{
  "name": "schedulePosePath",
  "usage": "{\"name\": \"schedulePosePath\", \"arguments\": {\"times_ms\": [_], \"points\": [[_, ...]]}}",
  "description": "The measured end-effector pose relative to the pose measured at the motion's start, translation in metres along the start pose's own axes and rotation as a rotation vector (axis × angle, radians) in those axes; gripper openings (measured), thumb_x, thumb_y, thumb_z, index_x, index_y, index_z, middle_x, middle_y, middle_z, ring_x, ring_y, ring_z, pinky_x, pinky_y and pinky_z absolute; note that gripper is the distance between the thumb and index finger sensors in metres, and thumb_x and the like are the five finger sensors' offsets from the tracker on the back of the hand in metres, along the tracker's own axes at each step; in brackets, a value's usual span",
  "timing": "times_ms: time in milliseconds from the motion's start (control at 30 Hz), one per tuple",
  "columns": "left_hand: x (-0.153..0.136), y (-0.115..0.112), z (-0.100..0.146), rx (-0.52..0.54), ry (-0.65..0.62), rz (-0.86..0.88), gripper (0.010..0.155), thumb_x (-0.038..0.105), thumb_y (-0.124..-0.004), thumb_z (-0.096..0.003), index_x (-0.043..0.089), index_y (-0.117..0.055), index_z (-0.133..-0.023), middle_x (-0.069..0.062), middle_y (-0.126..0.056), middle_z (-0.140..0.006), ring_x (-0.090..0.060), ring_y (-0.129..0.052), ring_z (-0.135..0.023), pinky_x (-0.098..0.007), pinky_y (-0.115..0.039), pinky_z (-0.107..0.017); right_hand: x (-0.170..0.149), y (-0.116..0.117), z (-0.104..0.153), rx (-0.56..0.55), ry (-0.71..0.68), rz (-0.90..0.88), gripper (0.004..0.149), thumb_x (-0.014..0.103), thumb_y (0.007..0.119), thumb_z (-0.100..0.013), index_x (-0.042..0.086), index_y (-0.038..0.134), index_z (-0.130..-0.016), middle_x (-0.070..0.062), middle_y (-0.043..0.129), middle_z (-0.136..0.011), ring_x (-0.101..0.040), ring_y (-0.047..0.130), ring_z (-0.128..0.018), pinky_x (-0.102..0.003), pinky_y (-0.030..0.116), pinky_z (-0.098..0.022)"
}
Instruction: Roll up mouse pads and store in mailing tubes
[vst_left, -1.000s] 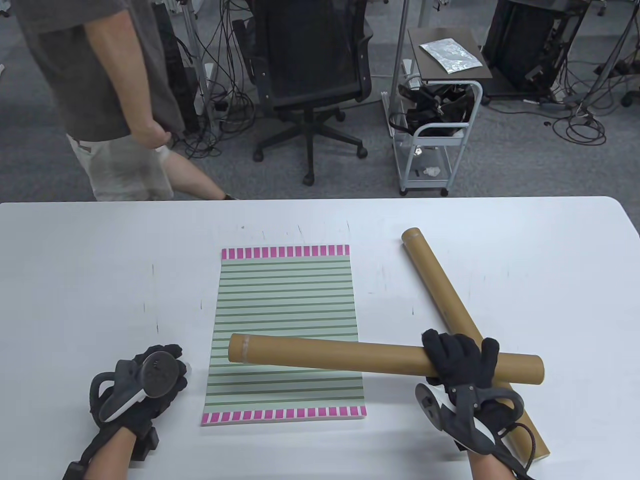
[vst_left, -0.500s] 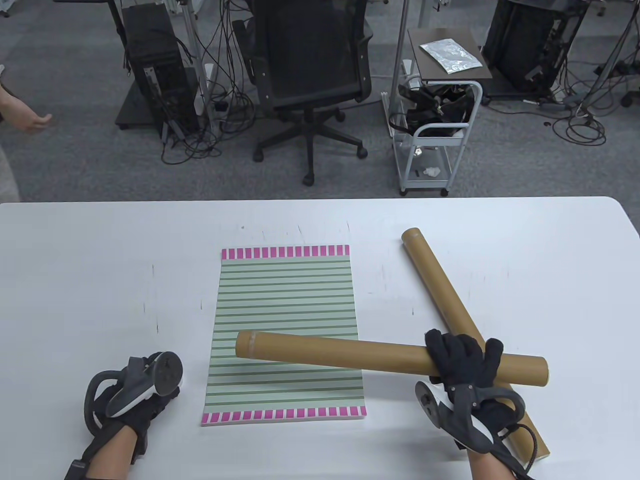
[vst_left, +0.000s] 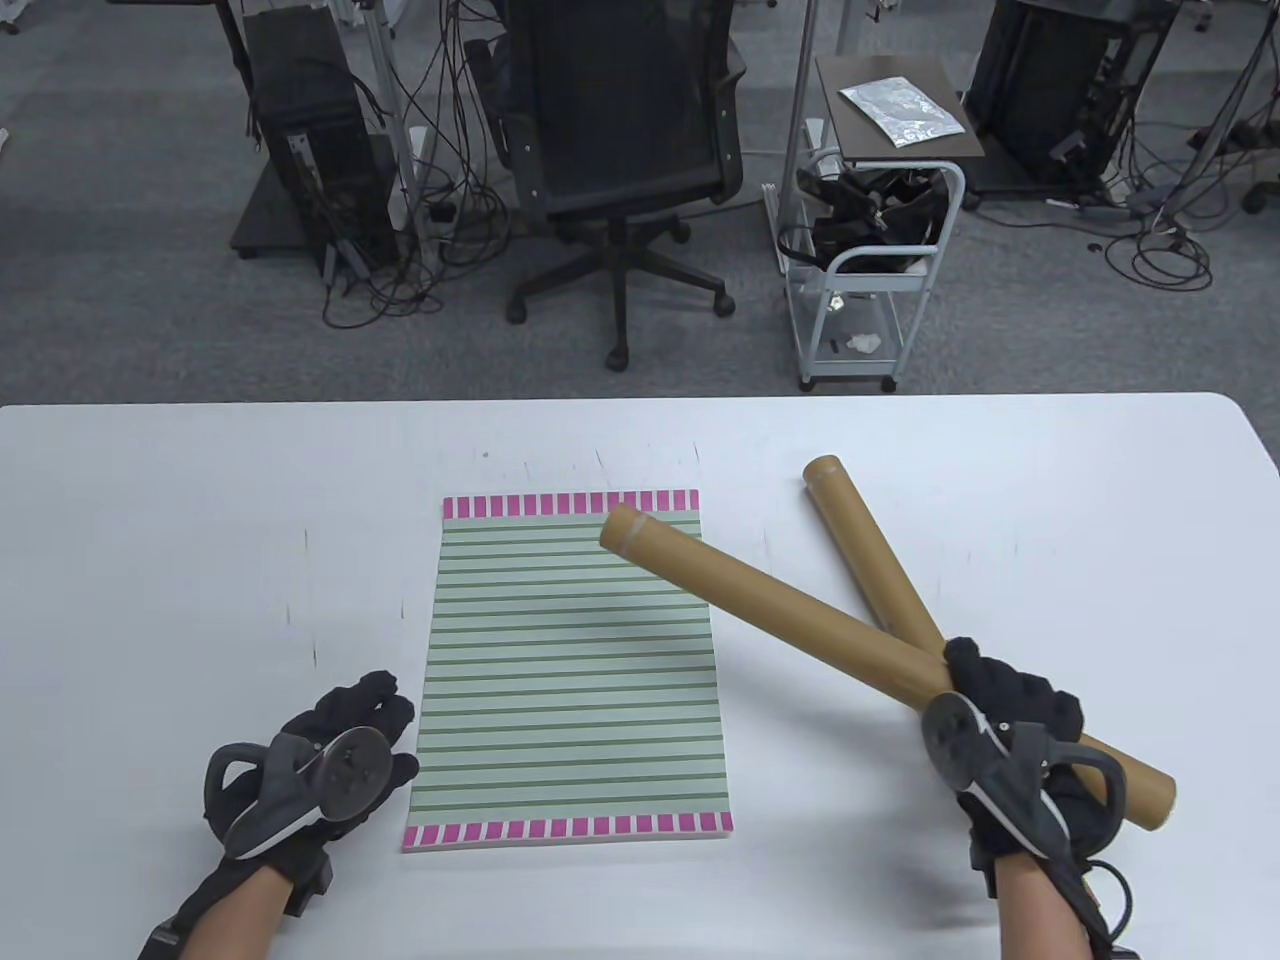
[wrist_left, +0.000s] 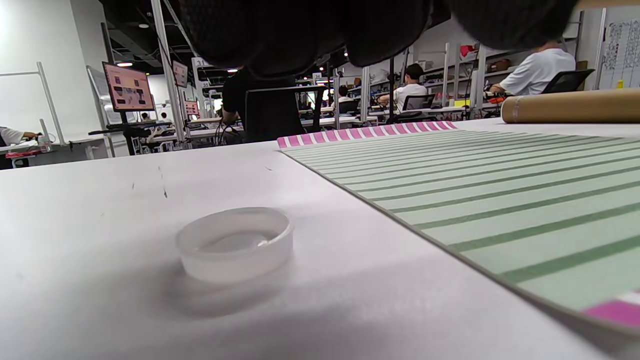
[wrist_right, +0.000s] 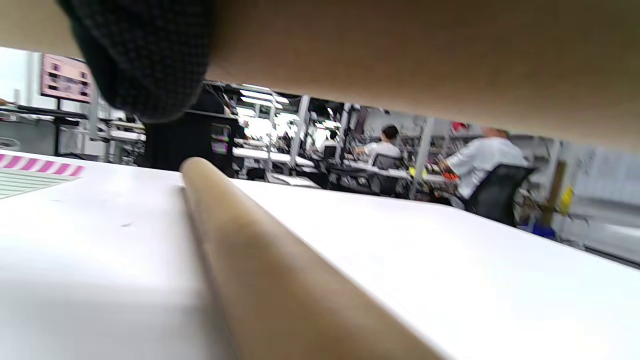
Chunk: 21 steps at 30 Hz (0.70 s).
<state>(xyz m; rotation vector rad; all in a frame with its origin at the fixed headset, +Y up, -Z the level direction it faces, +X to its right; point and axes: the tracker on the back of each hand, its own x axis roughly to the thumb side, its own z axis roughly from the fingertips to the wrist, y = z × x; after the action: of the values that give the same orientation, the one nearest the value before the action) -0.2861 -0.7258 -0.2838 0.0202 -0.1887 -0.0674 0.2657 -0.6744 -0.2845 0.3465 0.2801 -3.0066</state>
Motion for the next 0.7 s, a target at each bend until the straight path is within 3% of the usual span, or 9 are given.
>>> {"name": "schedulePosePath", "arguments": {"times_ms": [67, 200, 367, 500, 700], "points": [[0.001, -0.001, -0.001, -0.009, -0.005, 0.009, 0.063, 0.060, -0.071, -0.0370, 0.036, -0.068, -0.095, 0.011, -0.061, -0.111, -0.014, -0.074, -0.097, -0.026, -0.073, -0.068, -0.021, -0.002, -0.008, 0.038, 0.064, 0.031, 0.077, 0.044, 0.086, -0.039, 0.027, 0.052, -0.105, -0.002, 0.074, -0.099, -0.033, 0.077, -0.086, -0.063, 0.060, -0.069], [0.002, -0.003, -0.001, -0.014, -0.012, 0.005, 0.061, 0.060, -0.071, -0.0374, 0.037, -0.070, -0.094, 0.012, -0.063, -0.111, -0.014, -0.072, -0.100, -0.039, -0.060, -0.084, -0.059, 0.003, -0.018, 0.138, 0.200, 0.037, 0.079, 0.042, 0.085, -0.041, 0.020, 0.050, -0.108, -0.008, 0.073, -0.100, -0.037, 0.077, -0.085, -0.065, 0.061, -0.066], [0.005, -0.007, -0.002, -0.028, -0.018, -0.007, 0.062, 0.060, -0.071, -0.0375, 0.038, -0.068, -0.095, 0.013, -0.061, -0.112, -0.015, -0.068, -0.105, -0.043, -0.055, -0.086, -0.100, 0.015, -0.025, 0.298, 0.307, -0.032, 0.085, 0.032, 0.084, -0.044, 0.009, 0.038, -0.112, -0.018, 0.066, -0.105, -0.046, 0.072, -0.086, -0.070, 0.058, -0.065], [0.008, -0.012, -0.004, -0.048, -0.023, -0.023, 0.063, 0.060, -0.071, -0.0377, 0.039, -0.066, -0.096, 0.014, -0.059, -0.113, -0.014, -0.065, -0.107, -0.043, -0.054, -0.087, -0.113, 0.033, -0.029, 0.362, 0.371, -0.092, 0.085, 0.031, 0.082, -0.045, 0.007, 0.037, -0.112, -0.021, 0.065, -0.105, -0.048, 0.072, -0.086, -0.069, 0.059, -0.064], [0.013, -0.014, -0.005, -0.059, -0.032, -0.014, 0.062, 0.060, -0.070, -0.0377, 0.038, -0.066, -0.096, 0.014, -0.059, -0.113, -0.015, -0.066, -0.107, -0.043, -0.055, -0.087, -0.118, 0.058, -0.044, 0.464, 0.352, -0.139, 0.083, 0.036, 0.080, -0.045, 0.011, 0.040, -0.113, -0.018, 0.068, -0.105, -0.043, 0.075, -0.085, -0.062, 0.065, -0.066]]}}
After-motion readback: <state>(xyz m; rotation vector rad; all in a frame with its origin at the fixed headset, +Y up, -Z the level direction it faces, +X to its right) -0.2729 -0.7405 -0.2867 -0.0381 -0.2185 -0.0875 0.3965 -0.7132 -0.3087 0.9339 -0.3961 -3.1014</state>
